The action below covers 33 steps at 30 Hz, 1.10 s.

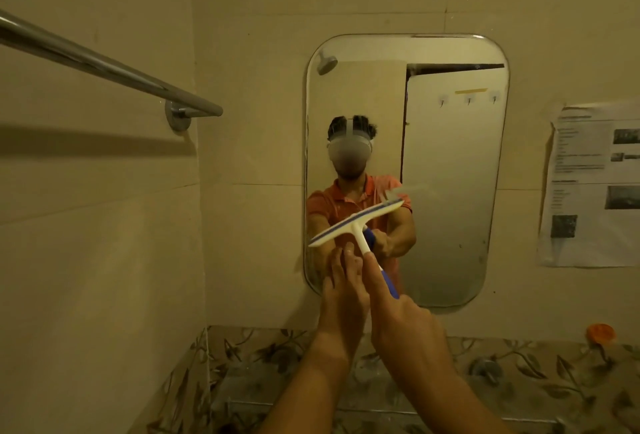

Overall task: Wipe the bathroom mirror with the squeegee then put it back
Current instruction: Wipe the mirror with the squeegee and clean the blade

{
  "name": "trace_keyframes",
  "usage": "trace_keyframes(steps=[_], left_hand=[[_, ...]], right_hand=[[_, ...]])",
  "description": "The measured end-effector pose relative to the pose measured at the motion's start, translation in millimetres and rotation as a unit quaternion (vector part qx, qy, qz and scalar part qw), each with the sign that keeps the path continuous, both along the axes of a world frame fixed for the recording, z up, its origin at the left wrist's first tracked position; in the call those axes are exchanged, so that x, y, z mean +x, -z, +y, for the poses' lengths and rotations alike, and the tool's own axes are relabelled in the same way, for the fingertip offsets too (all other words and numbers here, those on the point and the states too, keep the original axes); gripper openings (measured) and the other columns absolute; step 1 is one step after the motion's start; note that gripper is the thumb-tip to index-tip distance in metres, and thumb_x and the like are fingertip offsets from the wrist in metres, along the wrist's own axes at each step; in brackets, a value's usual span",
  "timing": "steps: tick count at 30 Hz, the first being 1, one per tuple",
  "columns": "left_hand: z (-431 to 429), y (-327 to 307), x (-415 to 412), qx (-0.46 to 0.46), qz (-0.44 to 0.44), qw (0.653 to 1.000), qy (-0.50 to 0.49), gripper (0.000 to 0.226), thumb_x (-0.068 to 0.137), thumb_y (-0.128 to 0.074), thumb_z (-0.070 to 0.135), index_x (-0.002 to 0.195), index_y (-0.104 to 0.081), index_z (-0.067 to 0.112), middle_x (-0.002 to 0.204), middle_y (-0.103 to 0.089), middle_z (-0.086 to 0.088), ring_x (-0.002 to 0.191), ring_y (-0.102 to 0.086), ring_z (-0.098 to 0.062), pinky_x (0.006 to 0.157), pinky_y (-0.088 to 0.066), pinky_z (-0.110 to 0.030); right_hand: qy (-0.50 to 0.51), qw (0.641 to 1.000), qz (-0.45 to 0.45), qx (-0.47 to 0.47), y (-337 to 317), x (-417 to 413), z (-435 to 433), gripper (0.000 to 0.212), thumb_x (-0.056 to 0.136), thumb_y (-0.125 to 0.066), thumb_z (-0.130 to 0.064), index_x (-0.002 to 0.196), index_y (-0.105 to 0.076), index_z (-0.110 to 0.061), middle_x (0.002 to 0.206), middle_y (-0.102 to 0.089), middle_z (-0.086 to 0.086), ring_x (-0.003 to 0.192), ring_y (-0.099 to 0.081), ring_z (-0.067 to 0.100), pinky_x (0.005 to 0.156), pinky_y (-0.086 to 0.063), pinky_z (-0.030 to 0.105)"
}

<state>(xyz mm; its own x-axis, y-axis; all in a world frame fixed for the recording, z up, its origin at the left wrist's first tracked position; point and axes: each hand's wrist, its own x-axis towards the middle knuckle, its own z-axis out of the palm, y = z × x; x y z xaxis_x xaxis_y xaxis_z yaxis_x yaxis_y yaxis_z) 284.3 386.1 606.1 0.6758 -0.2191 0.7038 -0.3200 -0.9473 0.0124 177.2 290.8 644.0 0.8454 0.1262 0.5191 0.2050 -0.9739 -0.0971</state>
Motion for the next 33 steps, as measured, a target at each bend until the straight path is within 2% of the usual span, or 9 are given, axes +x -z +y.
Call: trace_keyframes(steps=[4,6,11,14,17,21,24,27,33], left_hand=[[0,4,15,0.076,0.011,0.996,-0.037,0.072,0.095,-0.069,0.023,0.150,-0.032,-0.007,0.148,-0.040,-0.033,0.138,-0.036,-0.053,0.099,-0.052,-0.054],[0,11,26,0.117,0.011,0.991,-0.057,0.055,0.105,-0.049,0.010,0.151,-0.028,-0.010,0.156,-0.024,-0.038,0.143,-0.023,-0.057,0.099,-0.052,-0.054],[-3,14,31,0.117,0.053,0.988,-0.088,0.086,0.088,-0.076,0.025,0.151,-0.029,-0.010,0.159,-0.010,-0.038,0.144,-0.019,-0.058,0.095,-0.055,-0.049],[-1,4,15,0.121,0.048,0.985,-0.110,0.095,0.077,-0.082,0.046,0.148,-0.043,-0.003,0.156,-0.029,-0.032,0.140,-0.033,-0.053,0.082,-0.060,-0.042],[2,-2,-1,0.147,0.028,0.984,-0.092,0.103,0.077,-0.072,0.064,0.152,-0.038,0.001,0.160,-0.020,-0.029,0.142,-0.026,-0.052,0.086,-0.060,-0.043],[4,-6,-3,0.127,0.044,0.987,-0.087,0.107,0.065,-0.083,0.063,0.143,-0.051,-0.002,0.154,-0.034,-0.029,0.138,-0.035,-0.051,0.069,-0.063,-0.041],[6,-3,8,0.159,0.046,0.984,-0.061,0.100,0.082,-0.072,0.056,0.149,-0.036,-0.009,0.158,-0.016,-0.037,0.144,-0.017,-0.058,0.090,-0.058,-0.051],[10,-2,14,0.222,0.010,0.973,-0.054,0.096,0.097,-0.051,0.057,0.153,-0.016,-0.013,0.156,-0.001,-0.043,0.145,0.003,-0.062,0.112,-0.037,-0.060],[11,-9,-2,0.362,-0.078,0.922,-0.113,0.091,0.101,-0.035,0.060,0.152,-0.015,-0.013,0.154,-0.014,-0.044,0.140,-0.006,-0.067,0.113,-0.015,-0.072]], right_hand=[[-0.048,0.997,-0.049,0.026,-12,-7,-5,0.097,0.108,-0.042,-0.039,0.134,0.051,-0.048,0.089,-0.054,-0.004,0.059,-0.049,0.005,0.054,-0.042,0.015],[-0.074,0.987,-0.132,0.058,-34,-9,-6,0.086,0.107,-0.042,-0.041,0.150,0.032,-0.048,0.078,-0.050,-0.008,0.050,-0.041,0.001,0.045,-0.028,0.012],[-0.077,0.959,-0.235,0.136,-133,0,-17,0.066,0.110,-0.037,-0.037,0.158,0.008,-0.047,0.074,-0.057,-0.003,0.053,-0.056,0.009,0.047,-0.053,0.027],[-0.047,0.967,-0.217,0.123,-185,7,-14,0.075,0.109,-0.044,-0.028,0.160,0.009,-0.041,0.077,-0.063,0.004,0.056,-0.060,0.016,0.056,-0.060,0.038],[0.000,0.978,-0.179,0.111,-209,9,-3,0.074,0.108,-0.044,-0.025,0.161,0.007,-0.037,0.077,-0.062,0.009,0.059,-0.062,0.023,0.057,-0.060,0.040],[0.016,0.977,-0.177,0.115,-188,13,4,0.073,0.109,-0.043,-0.031,0.160,0.009,-0.038,0.071,-0.059,0.005,0.053,-0.060,0.018,0.048,-0.055,0.032],[0.026,0.977,-0.172,0.124,-147,15,2,0.074,0.110,-0.040,-0.032,0.158,0.015,-0.041,0.068,-0.055,0.003,0.050,-0.056,0.014,0.043,-0.048,0.027],[0.046,0.979,-0.151,0.127,-100,9,1,0.081,0.109,-0.043,-0.035,0.155,0.023,-0.044,0.068,-0.051,-0.002,0.049,-0.050,0.009,0.042,-0.036,0.021],[0.076,0.988,-0.088,0.104,-31,-14,0,0.092,0.107,-0.040,-0.044,0.144,0.043,-0.041,0.076,-0.047,-0.009,0.051,-0.041,0.003,0.042,-0.025,0.014]])
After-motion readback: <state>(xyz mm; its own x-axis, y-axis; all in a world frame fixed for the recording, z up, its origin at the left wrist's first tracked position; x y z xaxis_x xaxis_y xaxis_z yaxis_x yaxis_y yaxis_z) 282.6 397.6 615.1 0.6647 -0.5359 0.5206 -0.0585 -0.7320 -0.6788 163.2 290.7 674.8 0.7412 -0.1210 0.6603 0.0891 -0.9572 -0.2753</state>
